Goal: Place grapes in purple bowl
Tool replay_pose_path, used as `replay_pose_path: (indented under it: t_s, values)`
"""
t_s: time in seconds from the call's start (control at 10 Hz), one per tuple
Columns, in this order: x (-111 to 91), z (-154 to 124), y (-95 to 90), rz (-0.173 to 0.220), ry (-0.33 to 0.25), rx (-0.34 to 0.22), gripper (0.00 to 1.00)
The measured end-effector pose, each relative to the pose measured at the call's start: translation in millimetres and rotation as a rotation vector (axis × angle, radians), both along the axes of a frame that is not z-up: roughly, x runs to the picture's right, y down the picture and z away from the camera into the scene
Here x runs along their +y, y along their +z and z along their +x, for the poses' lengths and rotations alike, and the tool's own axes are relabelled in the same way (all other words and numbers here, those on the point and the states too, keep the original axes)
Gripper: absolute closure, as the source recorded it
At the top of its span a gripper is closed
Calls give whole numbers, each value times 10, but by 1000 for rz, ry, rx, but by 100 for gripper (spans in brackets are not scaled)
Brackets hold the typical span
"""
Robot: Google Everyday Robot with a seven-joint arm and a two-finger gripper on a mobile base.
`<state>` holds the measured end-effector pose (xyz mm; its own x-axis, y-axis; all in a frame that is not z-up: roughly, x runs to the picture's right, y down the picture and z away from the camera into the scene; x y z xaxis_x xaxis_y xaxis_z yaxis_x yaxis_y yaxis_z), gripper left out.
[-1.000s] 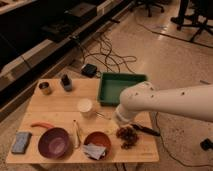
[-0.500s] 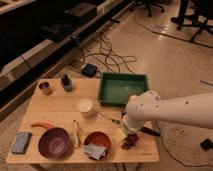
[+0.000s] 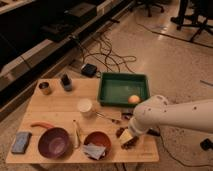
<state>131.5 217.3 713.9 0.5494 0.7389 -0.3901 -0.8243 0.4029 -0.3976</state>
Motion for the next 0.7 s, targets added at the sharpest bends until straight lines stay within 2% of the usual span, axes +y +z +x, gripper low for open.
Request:
replay_pose_path:
  t_s: [0.4, 0.7]
  values:
    - [35, 60, 234, 30, 35, -12, 20]
    - [84, -3, 387, 39, 41, -39, 20]
